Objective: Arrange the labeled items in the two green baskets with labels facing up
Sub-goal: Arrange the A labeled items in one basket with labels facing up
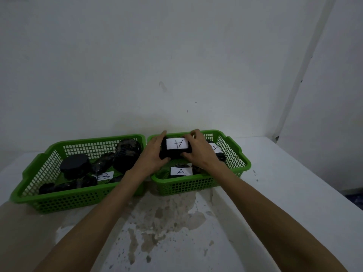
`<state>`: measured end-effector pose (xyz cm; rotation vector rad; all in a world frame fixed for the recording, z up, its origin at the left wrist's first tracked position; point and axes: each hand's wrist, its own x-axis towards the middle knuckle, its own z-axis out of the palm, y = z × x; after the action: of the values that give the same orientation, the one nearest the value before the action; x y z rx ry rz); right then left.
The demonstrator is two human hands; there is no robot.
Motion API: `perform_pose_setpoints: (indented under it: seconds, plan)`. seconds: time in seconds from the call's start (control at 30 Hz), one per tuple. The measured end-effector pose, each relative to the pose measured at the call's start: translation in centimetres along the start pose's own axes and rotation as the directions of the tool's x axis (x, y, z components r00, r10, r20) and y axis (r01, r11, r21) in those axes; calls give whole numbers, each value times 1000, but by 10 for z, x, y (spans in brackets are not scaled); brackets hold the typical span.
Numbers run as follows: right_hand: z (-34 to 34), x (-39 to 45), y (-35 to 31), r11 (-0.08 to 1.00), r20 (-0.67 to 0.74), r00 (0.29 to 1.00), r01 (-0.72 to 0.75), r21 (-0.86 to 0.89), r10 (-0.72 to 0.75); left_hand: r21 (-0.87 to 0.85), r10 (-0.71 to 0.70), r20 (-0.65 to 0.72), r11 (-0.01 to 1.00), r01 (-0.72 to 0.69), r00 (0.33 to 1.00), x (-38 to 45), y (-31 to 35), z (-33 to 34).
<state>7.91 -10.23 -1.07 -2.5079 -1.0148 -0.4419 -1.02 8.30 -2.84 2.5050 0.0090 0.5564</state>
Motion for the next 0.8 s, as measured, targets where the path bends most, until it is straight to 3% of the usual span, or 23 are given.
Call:
perform_pose_setpoints:
  seconds: [0.07, 0.17, 0.23, 0.47, 0.63, 0.8]
  plan:
    - [-10, 17, 7, 999, 121, 992, -26, -43, 31, 60, 10, 57, 998, -13, 998, 2, -2, -5]
    - [-16, 37, 11, 994, 398, 917, 12, -111, 34, 155, 34, 56, 987, -42, 998, 10, -6, -14]
    - [-7, 43, 10, 992, 483, 875, 20, -124, 43, 266, 35, 56, 963, -49, 998, 18, -9, -20]
    - [21, 55, 11, 992, 579, 815, 52, -119, 26, 591, 1, 227, 795, -138, 974, 47, -12, -20]
    - [24, 55, 10, 976, 613, 790, 134, -173, 0, 700, -93, 354, 687, -198, 930, 66, -8, -6]
    - [18, 59, 14, 973, 597, 802, 150, -178, -14, 732, -195, 412, 653, -196, 890, 81, -14, 7]
